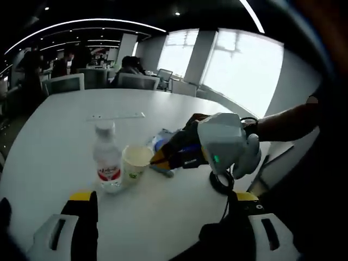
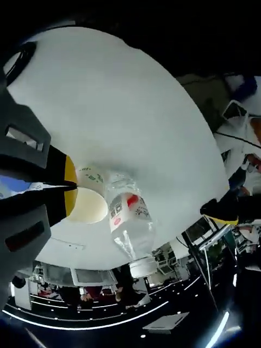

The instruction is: Arrange the tabletop items into an orderly group along one side of the table until the central work area is clear of visible clutter.

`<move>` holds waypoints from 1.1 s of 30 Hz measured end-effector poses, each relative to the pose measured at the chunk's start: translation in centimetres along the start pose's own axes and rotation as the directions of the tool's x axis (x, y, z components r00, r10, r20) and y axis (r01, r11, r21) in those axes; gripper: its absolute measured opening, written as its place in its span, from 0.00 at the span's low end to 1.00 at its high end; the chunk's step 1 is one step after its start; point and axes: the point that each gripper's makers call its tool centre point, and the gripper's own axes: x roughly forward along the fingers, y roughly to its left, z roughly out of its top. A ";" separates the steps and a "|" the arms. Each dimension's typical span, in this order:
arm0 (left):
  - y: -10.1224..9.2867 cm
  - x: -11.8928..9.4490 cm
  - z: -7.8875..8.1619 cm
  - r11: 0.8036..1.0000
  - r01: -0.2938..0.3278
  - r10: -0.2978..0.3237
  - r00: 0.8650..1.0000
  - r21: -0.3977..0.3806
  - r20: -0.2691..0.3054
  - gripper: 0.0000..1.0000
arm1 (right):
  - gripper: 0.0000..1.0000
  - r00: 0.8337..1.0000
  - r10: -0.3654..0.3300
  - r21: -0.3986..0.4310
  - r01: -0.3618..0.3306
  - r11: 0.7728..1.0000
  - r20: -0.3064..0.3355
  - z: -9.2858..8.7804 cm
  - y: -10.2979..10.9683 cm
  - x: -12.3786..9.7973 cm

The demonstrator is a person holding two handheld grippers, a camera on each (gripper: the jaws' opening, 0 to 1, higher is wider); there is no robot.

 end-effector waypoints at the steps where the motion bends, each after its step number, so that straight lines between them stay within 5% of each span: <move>1: 0.0 0.0 -0.1 1.000 0.000 0.000 1.000 0.000 -0.002 1.00 | 0.00 1.000 0.003 0.009 -0.003 1.000 0.000 0.1 0.0 -0.1; 16: -0.2 0.1 -0.3 1.000 0.002 -0.002 1.000 -0.012 -0.004 1.00 | 0.00 0.999 0.004 0.007 -0.005 1.000 0.042 1.4 -0.1 -0.4; 21: -0.2 0.2 -0.4 1.000 0.005 -0.006 1.000 -0.011 -0.007 1.00 | 0.07 0.999 0.001 0.016 -0.001 1.000 0.040 1.4 -0.1 -0.2; 27: -0.2 0.2 -0.3 1.000 0.004 -0.004 1.000 -0.011 -0.004 1.00 | 0.14 0.997 -0.036 0.124 0.027 0.992 0.066 1.5 -1.1 -1.1; 33: 0.1 0.3 -0.1 1.000 -0.015 0.015 1.000 -0.006 0.002 1.00 | 0.26 0.995 -0.084 0.343 0.060 0.938 0.056 0.3 -1.7 -2.8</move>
